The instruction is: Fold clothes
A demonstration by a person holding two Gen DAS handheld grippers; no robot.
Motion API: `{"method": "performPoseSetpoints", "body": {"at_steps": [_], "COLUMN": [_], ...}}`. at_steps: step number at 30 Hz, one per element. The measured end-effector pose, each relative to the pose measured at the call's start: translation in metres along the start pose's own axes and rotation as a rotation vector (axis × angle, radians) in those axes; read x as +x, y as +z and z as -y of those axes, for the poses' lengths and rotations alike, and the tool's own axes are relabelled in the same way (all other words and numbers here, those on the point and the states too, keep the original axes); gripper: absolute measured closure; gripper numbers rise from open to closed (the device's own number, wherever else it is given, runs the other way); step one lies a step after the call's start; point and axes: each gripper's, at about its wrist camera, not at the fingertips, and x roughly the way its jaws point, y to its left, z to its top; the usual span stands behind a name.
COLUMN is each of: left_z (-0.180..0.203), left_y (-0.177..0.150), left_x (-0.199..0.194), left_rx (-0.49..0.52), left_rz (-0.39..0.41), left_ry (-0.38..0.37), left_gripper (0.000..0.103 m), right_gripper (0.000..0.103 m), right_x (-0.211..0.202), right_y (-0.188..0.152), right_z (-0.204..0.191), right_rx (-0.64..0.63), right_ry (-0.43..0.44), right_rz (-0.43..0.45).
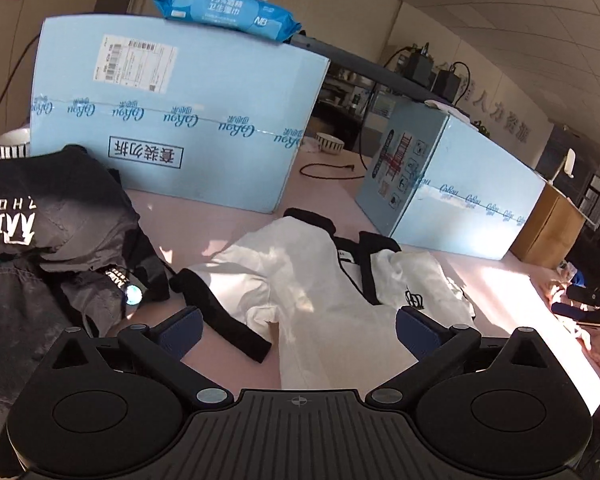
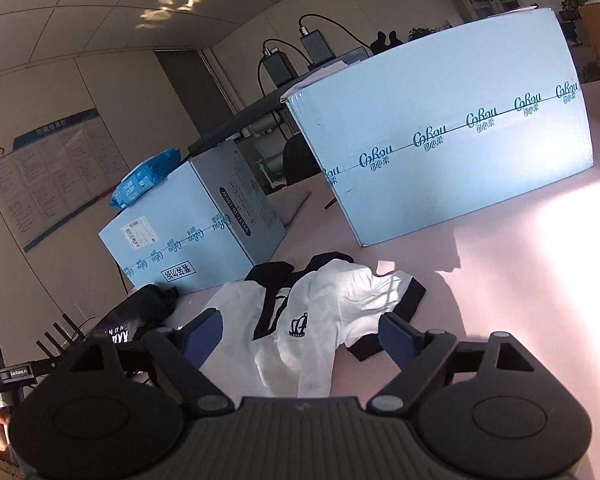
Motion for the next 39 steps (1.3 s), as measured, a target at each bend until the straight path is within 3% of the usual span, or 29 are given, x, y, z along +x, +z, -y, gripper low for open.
{"method": "performPoseSetpoints", "body": {"at_steps": [5,10,21,22,23,24,26,27,30,39], "left_z": [-0.037,-0.057,-0.062,-0.062,-0.061,-0.063,-0.069,-0.074,-0.090,-0.101], "left_y": [0.010,0.008,0.011,0.011,0.012,0.013,0.012,0.011,0.008,0.015], "left_x": [0.057,0.090,0.120,0.121,0.123,0.121,0.120,0.119,0.116,0.111], "left_rx": [-0.185,-0.295,-0.351,-0.348,-0.335,-0.313,-0.301,-0.321,-0.394,-0.406], "left_rz": [-0.101,-0.166,-0.107,-0.100,-0.092,-0.083,-0.076,-0.076,-0.080,-0.087], "left_ry": [-0.023,-0.019,0.021,0.031,0.049,0.081,0.126,0.117,0.072,0.016], "left_gripper": [0.000,0.000,0.002,0.004,0.016,0.042,0.072,0.078,0.088,0.088], "right_gripper": [0.020,0.020,0.021,0.021,0.021,0.021,0.023,0.023,0.024,0.024], "right_x": [0.049,0.071,0.085,0.085,0.086,0.087,0.088,0.088,0.090,0.097], "right_y": [0.009,0.008,0.004,0.003,0.003,0.002,0.000,0.000,-0.002,-0.004], "right_z": [0.030,0.053,0.082,0.084,0.087,0.090,0.094,0.096,0.101,0.109], "right_rx": [0.084,0.137,0.200,0.208,0.216,0.227,0.243,0.250,0.264,0.311], "right_ry": [0.012,0.011,-0.006,-0.009,-0.012,-0.017,-0.029,-0.037,-0.054,-0.073], "right_rz": [-0.051,-0.060,-0.045,-0.042,-0.040,-0.038,-0.034,-0.031,-0.026,-0.024]}}
